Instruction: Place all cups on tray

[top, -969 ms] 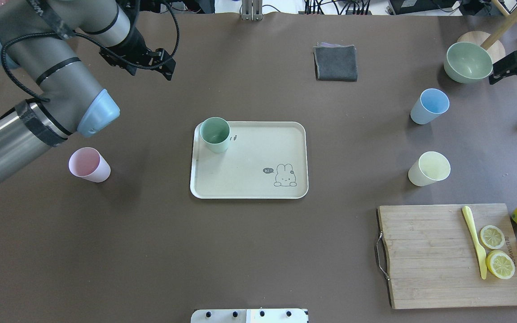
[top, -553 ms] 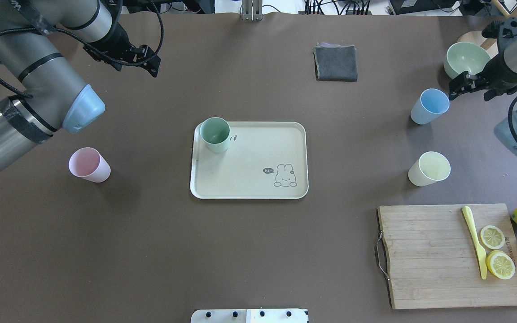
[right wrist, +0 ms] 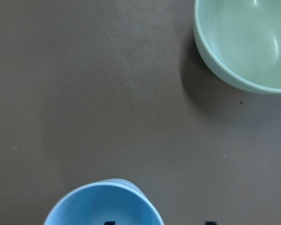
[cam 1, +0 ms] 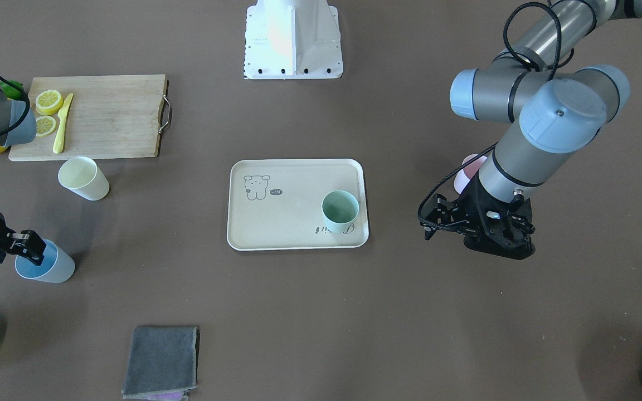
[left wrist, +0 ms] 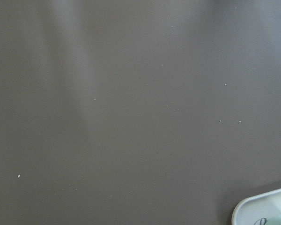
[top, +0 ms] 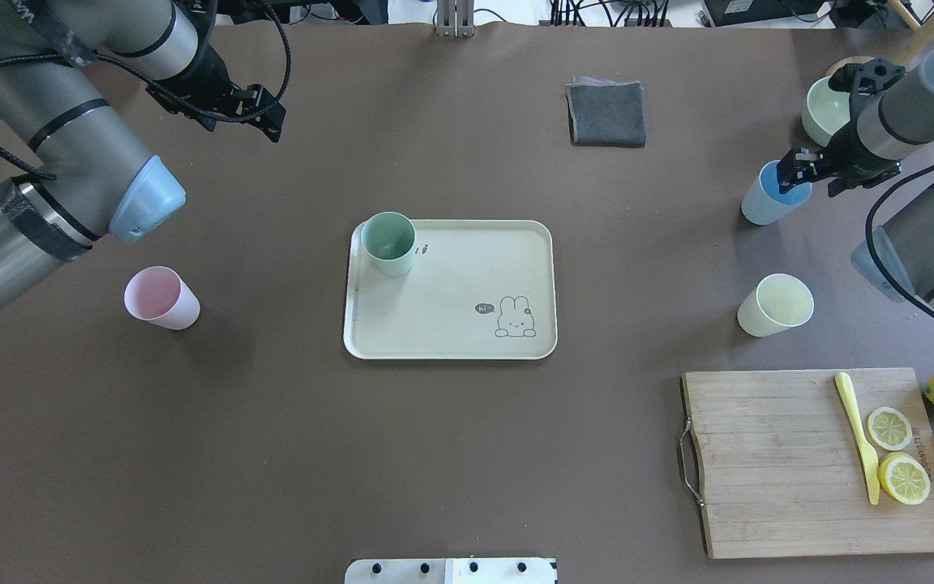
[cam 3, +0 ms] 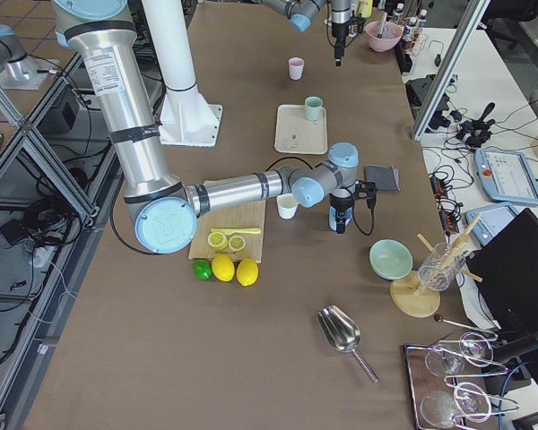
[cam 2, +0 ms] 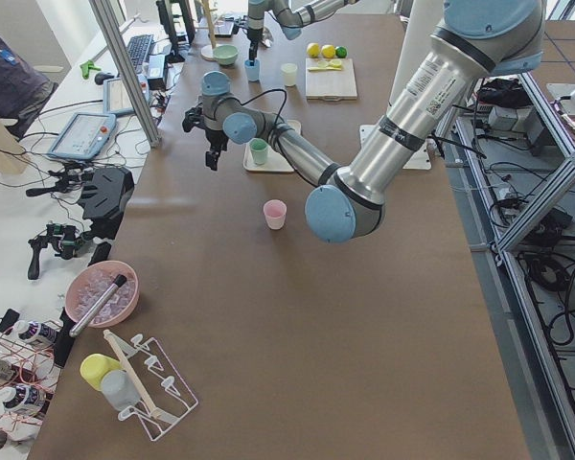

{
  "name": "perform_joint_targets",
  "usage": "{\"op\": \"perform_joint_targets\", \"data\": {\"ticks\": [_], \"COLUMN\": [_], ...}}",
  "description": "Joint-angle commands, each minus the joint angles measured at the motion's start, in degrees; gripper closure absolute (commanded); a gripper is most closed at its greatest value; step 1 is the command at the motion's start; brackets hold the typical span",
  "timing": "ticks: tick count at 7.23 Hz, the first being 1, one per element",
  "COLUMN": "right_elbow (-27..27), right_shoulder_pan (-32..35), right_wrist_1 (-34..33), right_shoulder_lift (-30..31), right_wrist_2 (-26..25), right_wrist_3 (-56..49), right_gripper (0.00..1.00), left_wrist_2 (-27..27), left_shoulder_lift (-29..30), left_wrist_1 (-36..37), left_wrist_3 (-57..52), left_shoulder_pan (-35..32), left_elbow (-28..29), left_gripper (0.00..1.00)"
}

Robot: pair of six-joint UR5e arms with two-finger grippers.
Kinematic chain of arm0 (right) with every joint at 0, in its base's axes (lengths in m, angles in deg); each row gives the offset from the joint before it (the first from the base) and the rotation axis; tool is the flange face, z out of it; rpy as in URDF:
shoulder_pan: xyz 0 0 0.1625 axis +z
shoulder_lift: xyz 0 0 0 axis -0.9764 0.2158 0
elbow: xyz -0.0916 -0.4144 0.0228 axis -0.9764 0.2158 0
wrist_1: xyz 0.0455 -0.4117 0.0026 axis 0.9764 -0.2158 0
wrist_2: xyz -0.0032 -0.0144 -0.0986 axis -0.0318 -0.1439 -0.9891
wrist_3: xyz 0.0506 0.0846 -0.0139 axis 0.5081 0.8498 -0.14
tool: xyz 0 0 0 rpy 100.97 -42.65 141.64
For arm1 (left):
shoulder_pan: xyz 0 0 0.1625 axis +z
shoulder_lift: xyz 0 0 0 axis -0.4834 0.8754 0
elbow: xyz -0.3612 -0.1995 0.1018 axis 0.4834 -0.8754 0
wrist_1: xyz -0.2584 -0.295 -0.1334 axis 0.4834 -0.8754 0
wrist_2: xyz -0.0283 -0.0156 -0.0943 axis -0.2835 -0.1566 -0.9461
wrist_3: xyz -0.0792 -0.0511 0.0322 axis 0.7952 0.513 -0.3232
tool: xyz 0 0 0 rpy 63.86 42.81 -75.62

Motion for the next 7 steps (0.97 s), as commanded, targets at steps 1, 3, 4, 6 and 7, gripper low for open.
{"op": "perform_joint_targets", "data": {"ticks": [1,3,4,6,7], "right_elbow": [-0.23,-0.84,-1.19,-4.16,-6.70], "right_shoulder_pan": [-1.33,-1.33,-1.68,-7.17,-14.00], "right_wrist_1": [0.18,0.27,-0.25,-0.08,-0.61], "right_shoulder_lift": [-1.00,-4.59,-6.62,-11.10,-12.51], "right_wrist_2": [-0.26,-0.26,-0.26,-4.35,-12.75], "right_wrist_3": [3.13,12.59,17.16,29.61,31.86], "right_gripper": [1.00,1.00,1.00,1.00,1.00], "left_wrist_2": [0.08,0.52,0.52,0.52,0.52], "left_shoulder_lift": [-0.20,-0.29,-0.29,-0.29,-0.29], "left_wrist_1": [-0.04,-0.13,-0.13,-0.22,-0.22], "left_wrist_3": [-0.09,0.00,0.00,0.00,0.00], "left_shoulder_pan": [0.10,0.27,0.27,0.36,0.36], "left_elbow": [0.26,0.35,0.35,0.62,0.62], "left_gripper": [0.01,0.01,0.01,0.01,0.01]}}
